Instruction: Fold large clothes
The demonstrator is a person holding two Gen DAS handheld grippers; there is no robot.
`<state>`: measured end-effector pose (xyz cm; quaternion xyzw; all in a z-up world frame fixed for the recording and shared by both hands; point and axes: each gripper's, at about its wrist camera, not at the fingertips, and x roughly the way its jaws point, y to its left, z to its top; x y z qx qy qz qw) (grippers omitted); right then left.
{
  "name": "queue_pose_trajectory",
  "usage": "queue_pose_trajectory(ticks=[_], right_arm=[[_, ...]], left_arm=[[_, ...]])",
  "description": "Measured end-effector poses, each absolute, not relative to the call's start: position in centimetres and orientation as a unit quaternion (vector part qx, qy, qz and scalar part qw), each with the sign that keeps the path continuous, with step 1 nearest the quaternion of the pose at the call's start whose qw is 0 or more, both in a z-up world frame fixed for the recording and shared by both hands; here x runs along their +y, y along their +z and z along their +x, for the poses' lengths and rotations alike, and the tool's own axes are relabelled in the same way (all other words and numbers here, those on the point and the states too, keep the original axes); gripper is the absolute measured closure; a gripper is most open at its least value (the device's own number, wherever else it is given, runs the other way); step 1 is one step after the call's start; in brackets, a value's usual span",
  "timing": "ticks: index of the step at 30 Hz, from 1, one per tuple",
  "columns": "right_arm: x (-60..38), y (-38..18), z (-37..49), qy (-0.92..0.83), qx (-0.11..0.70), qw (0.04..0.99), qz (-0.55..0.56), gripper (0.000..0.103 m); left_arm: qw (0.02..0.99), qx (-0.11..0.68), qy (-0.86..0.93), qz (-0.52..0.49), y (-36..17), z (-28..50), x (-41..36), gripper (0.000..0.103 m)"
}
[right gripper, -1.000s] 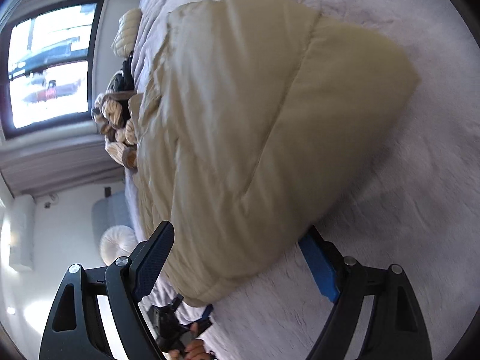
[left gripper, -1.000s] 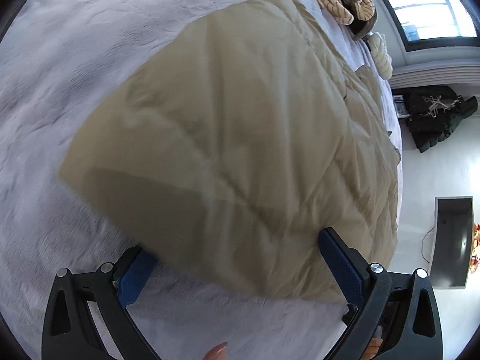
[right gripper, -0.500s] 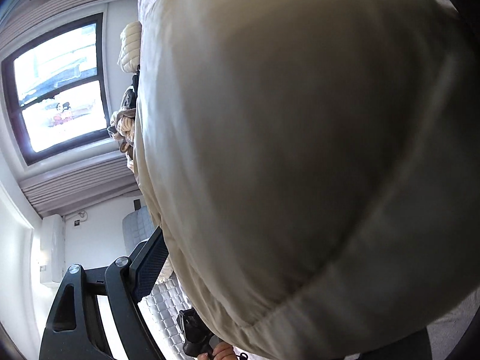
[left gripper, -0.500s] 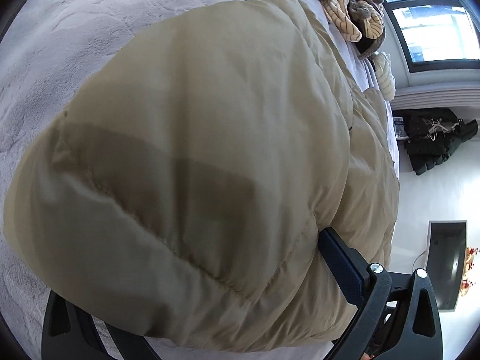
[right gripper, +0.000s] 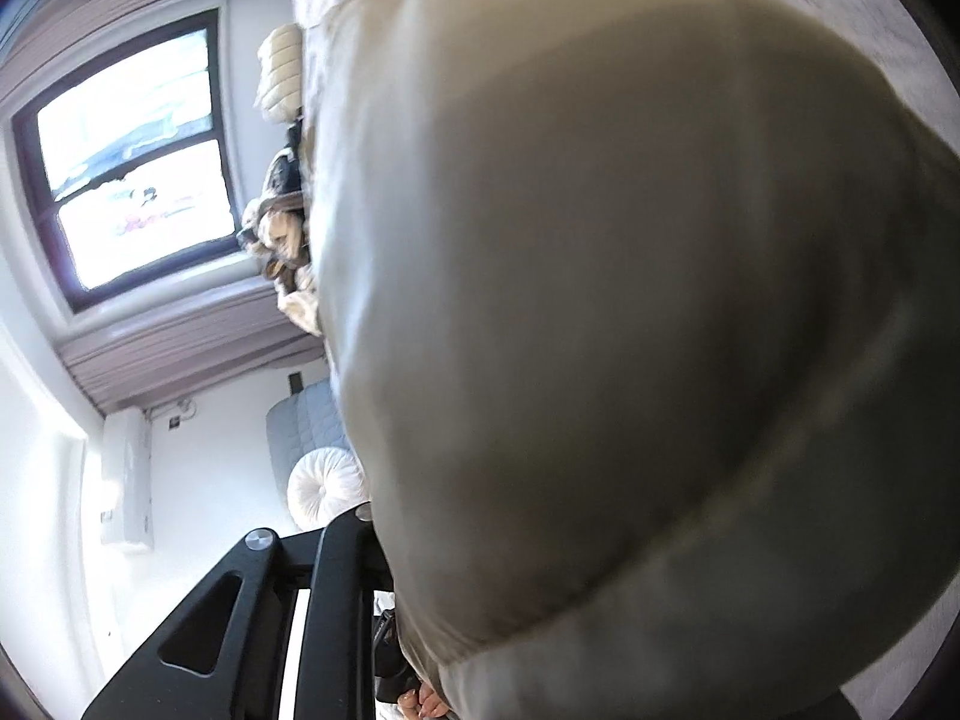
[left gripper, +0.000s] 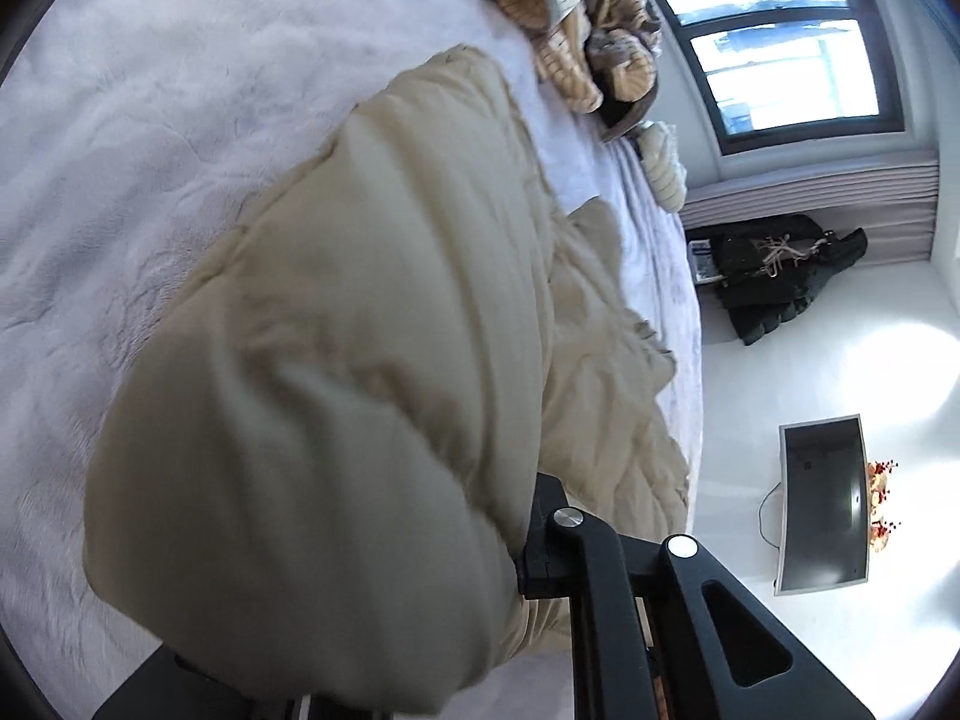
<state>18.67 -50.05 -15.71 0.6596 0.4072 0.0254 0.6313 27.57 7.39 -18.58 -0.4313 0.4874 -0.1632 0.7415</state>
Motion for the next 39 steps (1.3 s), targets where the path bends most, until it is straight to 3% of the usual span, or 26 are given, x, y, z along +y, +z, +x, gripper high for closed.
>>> queue_pose_trajectory(ticks=[12, 24, 26, 28, 33, 36, 38, 39], right_arm=[[-48.5, -11.2, 12.1, 0.041, 0.405, 0.639, 0.653, 0.081], [-45.4, -12.6, -0.1, 0.01, 0.422, 0.61, 0.67, 0.079], [-45.5, -13.9, -0.5, -0.008, 0.429, 0.606, 0.67, 0.074], [-45.9, -14.3, -0.6, -0.017, 0.437, 0.607, 0.664, 0.067], [-45.5, -13.2, -0.6, -0.046, 0.457, 0.612, 0.644, 0.054], [-45.0, -11.6, -1.3, -0.065, 0.472, 0.619, 0.624, 0.037], [-44.4, -10.1, -1.5, -0.072, 0.485, 0.629, 0.603, 0.02], [-44.0, -9.2, -1.7, -0.075, 0.494, 0.637, 0.587, 0.02]], left_arm=[[0.733, 0.503, -0.203, -0.41, -15.4, 19.2, 9.7, 0.087], [0.685, 0.59, -0.196, -0.379, -20.3, 8.9, 13.6, 0.087], [0.681, 0.599, -0.188, -0.376, -21.0, 8.7, 13.6, 0.085], [0.686, 0.611, -0.176, -0.354, -21.0, 8.8, 13.3, 0.076], [0.693, 0.63, -0.169, -0.306, -19.7, 8.6, 12.9, 0.076], [0.708, 0.632, -0.165, -0.268, -17.8, 8.6, 12.4, 0.076], [0.716, 0.637, -0.163, -0.234, -16.5, 8.4, 12.2, 0.076], [0.719, 0.638, -0.163, -0.224, -15.9, 8.1, 12.1, 0.076]])
